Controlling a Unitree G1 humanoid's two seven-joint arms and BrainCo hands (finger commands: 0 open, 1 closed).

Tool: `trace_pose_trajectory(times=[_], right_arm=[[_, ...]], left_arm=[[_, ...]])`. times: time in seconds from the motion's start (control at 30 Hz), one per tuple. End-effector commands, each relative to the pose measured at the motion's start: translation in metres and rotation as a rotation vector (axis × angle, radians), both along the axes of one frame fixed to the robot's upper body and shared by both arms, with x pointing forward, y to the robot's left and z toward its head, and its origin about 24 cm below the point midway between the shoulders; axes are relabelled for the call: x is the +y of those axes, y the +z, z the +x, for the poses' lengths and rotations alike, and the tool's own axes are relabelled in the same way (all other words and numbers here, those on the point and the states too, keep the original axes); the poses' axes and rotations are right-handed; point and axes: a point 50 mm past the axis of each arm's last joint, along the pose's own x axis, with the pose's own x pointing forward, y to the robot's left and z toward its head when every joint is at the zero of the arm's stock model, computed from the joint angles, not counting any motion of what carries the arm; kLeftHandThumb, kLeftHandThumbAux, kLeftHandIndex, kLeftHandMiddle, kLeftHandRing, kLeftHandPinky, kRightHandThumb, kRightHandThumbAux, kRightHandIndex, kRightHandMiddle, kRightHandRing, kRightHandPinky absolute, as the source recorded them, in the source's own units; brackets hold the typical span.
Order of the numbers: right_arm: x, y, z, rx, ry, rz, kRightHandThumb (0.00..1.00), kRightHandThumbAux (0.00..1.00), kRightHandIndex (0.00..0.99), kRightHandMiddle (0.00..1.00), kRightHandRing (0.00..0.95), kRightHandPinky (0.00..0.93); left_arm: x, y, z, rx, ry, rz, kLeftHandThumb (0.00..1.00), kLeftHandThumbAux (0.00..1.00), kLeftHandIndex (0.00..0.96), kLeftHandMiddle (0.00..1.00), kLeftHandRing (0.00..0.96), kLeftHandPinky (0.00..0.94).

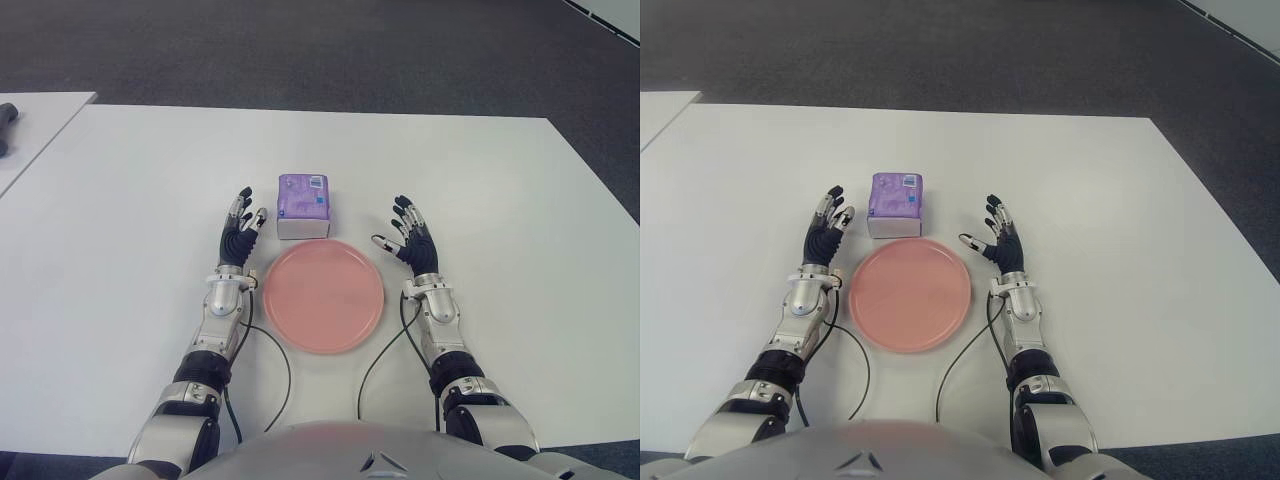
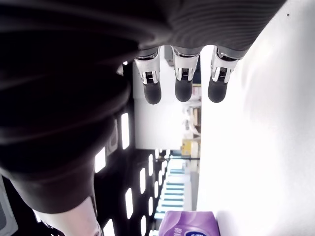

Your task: Put the tissue paper into the plate.

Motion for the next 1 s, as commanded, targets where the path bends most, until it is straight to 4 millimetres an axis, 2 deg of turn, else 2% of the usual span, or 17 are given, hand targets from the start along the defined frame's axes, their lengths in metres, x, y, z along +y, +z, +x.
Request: trace_pose_trajectory(times=[0.03, 0.67, 0.83, 1.0], right_arm=[[-0.001, -0.026, -0.019, 0.123, -0.014, 0.009, 0.000, 0.845, 0.003, 0.000, 0.000, 0.021], [0.003, -0.025, -0.016, 0.118, -0.012, 0.021, 0.000, 0.846, 0.004, 0.000, 0.000, 0.026], [0.003, -0.025, -0.014, 0.119, -0.013, 0.020, 0.000, 0.847, 0.004, 0.000, 0.000, 0.025], [0.003, -0.024, -0.013, 0.112, -0.015, 0.019, 0.000, 0.848, 0.007, 0.000, 0.000, 0.029]], left_arm=[[0.003, -0.002, -0.002, 0.012, -0.004, 0.009, 0.000, 0.433, 0.000, 0.000, 0.000, 0.000], [0.010, 0.001, 0.004, 0.003, -0.002, 0.011, 0.000, 0.433, 0.000, 0.000, 0.000, 0.000], [0.018, 0.013, 0.016, -0.040, 0.017, 0.022, 0.000, 0.435, 0.000, 0.000, 0.000, 0.000], [0.029, 0.044, 0.040, -0.126, 0.059, 0.062, 0.000, 0.426, 0.000, 0.000, 0.000, 0.000]])
